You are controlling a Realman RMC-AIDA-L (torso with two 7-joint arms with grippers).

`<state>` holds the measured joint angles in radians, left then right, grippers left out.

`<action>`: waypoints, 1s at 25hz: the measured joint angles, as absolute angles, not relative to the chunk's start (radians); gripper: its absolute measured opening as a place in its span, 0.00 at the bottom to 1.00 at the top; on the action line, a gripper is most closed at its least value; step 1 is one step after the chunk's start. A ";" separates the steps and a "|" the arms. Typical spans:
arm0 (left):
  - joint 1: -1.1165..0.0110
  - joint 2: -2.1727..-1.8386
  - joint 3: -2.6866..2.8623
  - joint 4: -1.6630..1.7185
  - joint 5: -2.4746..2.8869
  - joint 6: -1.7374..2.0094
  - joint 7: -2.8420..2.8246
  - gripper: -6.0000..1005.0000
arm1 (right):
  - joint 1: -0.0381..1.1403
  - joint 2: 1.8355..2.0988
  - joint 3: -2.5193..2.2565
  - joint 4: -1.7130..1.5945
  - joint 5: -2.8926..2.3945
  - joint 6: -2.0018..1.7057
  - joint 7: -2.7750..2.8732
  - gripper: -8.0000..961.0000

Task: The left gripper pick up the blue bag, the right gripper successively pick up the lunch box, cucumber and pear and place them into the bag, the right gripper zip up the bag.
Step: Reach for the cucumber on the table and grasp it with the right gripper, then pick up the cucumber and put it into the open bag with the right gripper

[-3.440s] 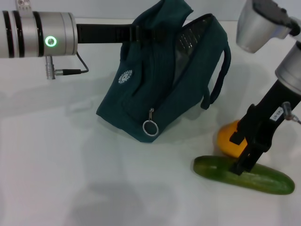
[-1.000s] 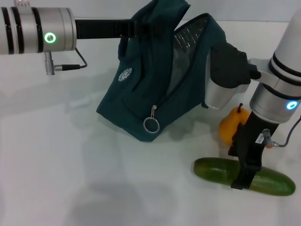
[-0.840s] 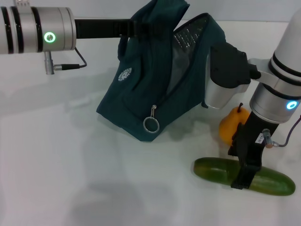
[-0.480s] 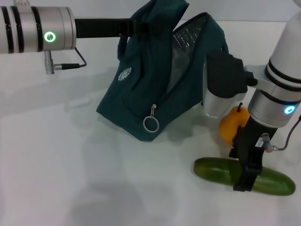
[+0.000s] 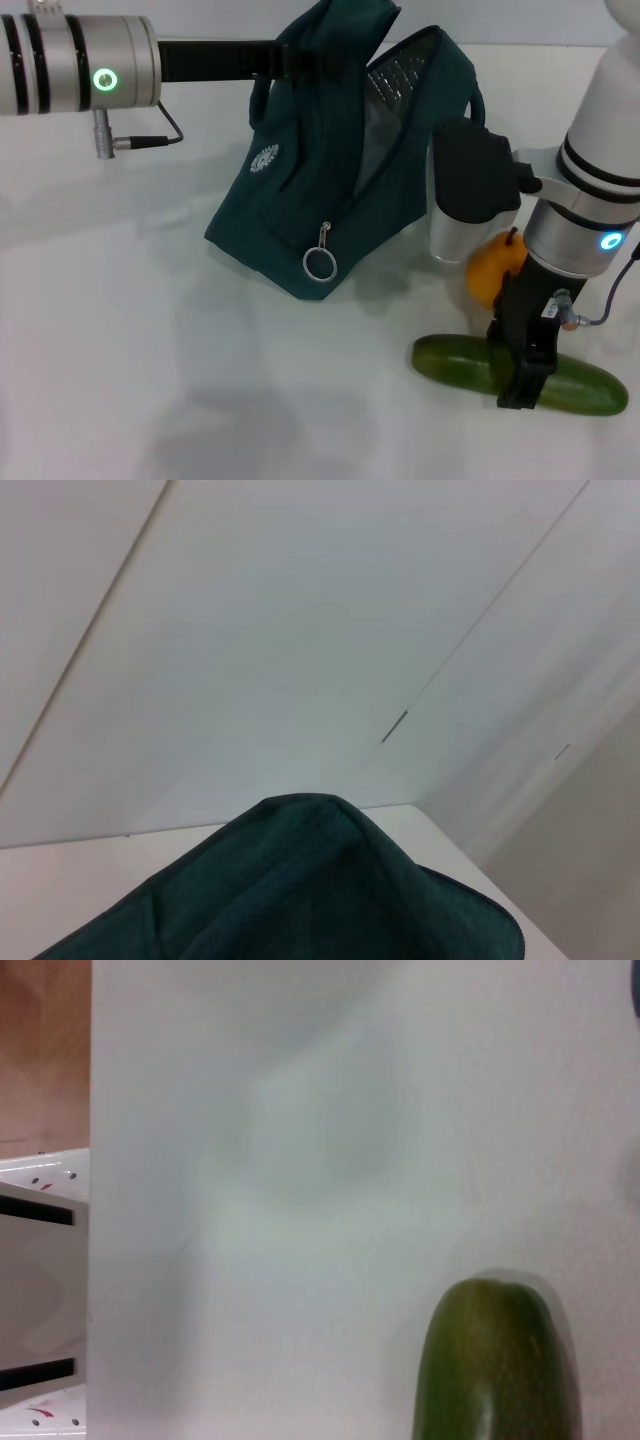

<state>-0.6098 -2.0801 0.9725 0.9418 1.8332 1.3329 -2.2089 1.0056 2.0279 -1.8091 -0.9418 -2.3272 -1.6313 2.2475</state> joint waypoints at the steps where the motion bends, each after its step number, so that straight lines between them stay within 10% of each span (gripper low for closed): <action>1: -0.609 -2.080 0.972 0.942 1.833 1.333 -2.209 0.11 | 1.006 2.028 -1.810 -0.942 -2.327 -1.631 2.248 0.87; 6: -0.608 -2.080 0.973 0.942 1.832 1.333 -2.209 0.11 | 1.008 2.028 -1.812 -0.942 -2.326 -1.633 2.249 0.86; 11: -0.608 -2.080 0.973 0.942 1.830 1.333 -2.209 0.11 | 1.008 2.028 -1.812 -0.940 -2.327 -1.639 2.249 0.65; 25: -0.609 -2.080 0.973 0.942 1.828 1.333 -2.205 0.11 | 1.007 2.028 -1.799 -0.936 -2.339 -1.632 2.262 0.65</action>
